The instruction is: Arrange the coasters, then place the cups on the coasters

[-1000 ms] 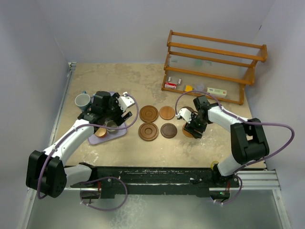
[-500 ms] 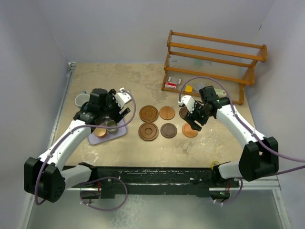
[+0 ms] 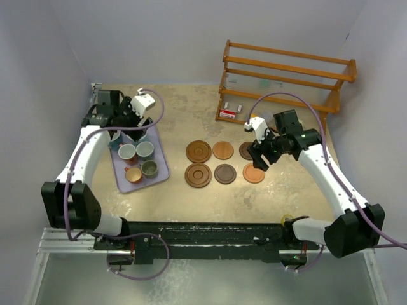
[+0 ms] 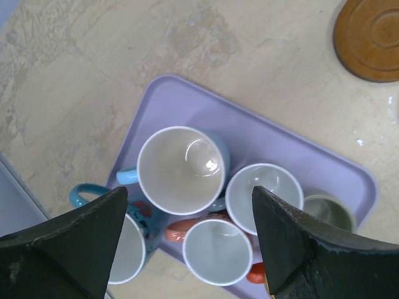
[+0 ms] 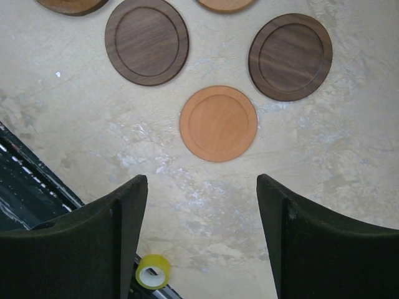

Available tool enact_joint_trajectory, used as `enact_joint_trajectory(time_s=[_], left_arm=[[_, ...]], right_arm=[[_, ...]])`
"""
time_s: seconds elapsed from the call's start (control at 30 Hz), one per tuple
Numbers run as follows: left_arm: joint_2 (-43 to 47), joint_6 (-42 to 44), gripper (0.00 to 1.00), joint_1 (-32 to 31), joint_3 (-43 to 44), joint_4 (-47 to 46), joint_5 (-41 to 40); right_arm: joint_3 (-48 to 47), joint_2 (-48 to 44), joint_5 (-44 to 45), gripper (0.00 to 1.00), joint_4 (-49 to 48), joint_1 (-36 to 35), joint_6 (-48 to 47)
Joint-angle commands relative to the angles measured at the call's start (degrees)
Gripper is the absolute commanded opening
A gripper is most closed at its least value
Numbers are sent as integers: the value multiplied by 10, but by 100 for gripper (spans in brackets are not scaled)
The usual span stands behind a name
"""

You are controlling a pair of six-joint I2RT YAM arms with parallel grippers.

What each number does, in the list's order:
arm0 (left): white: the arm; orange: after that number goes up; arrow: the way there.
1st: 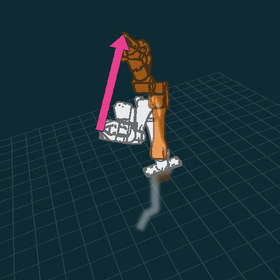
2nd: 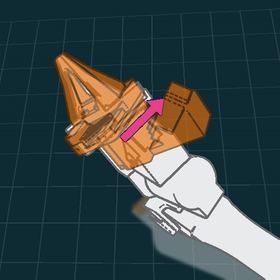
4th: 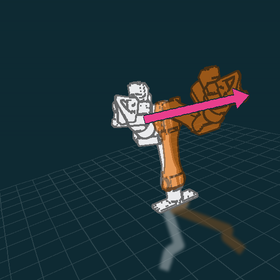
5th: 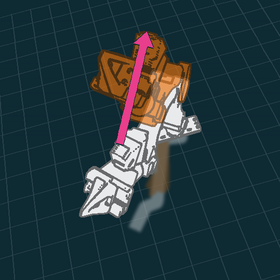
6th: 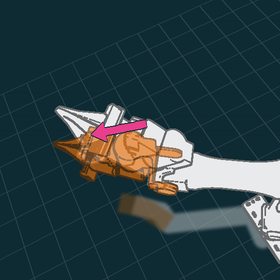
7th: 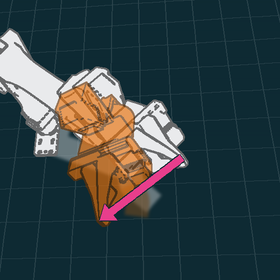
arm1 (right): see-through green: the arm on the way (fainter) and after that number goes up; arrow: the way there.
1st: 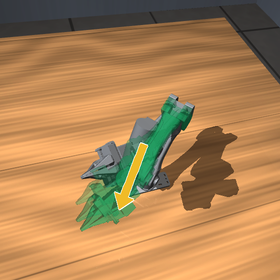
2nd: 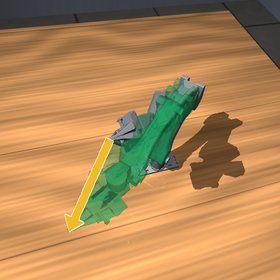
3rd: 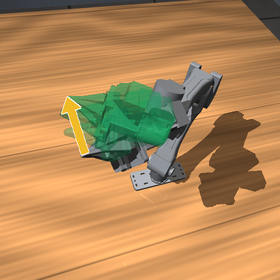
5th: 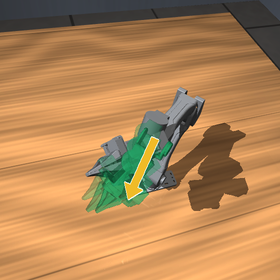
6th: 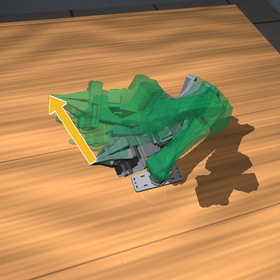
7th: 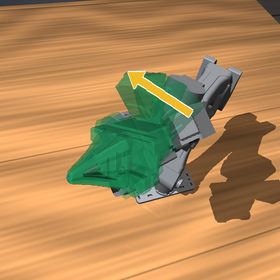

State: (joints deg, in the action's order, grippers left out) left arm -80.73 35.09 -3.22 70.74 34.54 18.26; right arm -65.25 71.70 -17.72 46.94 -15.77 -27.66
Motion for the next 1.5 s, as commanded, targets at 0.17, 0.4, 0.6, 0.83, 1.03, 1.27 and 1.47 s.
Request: enact_joint_trajectory(time_s=[0.17, 0.4, 0.6, 0.83, 1.03, 1.27, 1.47], left_arm=[[-141, 122, 76, 76, 193, 162, 74], [-267, 200, 67, 85, 315, 263, 79], [-332, 245, 63, 85, 379, 304, 88], [-391, 297, 56, 83, 425, 343, 104], [-421, 315, 52, 79, 437, 352, 114], [-426, 318, 48, 60, 436, 341, 115], [-436, 343, 44, 47, 437, 353, 95]], right_arm=[[26, -46, -32, 73, -12, -4, 28], [35, -48, -29, 73, -15, -4, 26], [38, -41, -13, 73, -18, -4, 24], [42, -39, -11, 73, -18, -4, 24], [46, -32, 2, 73, -20, -4, 22], [46, -25, -2, 73, -16, -4, 22], [46, -19, -2, 73, -14, -4, 21]])
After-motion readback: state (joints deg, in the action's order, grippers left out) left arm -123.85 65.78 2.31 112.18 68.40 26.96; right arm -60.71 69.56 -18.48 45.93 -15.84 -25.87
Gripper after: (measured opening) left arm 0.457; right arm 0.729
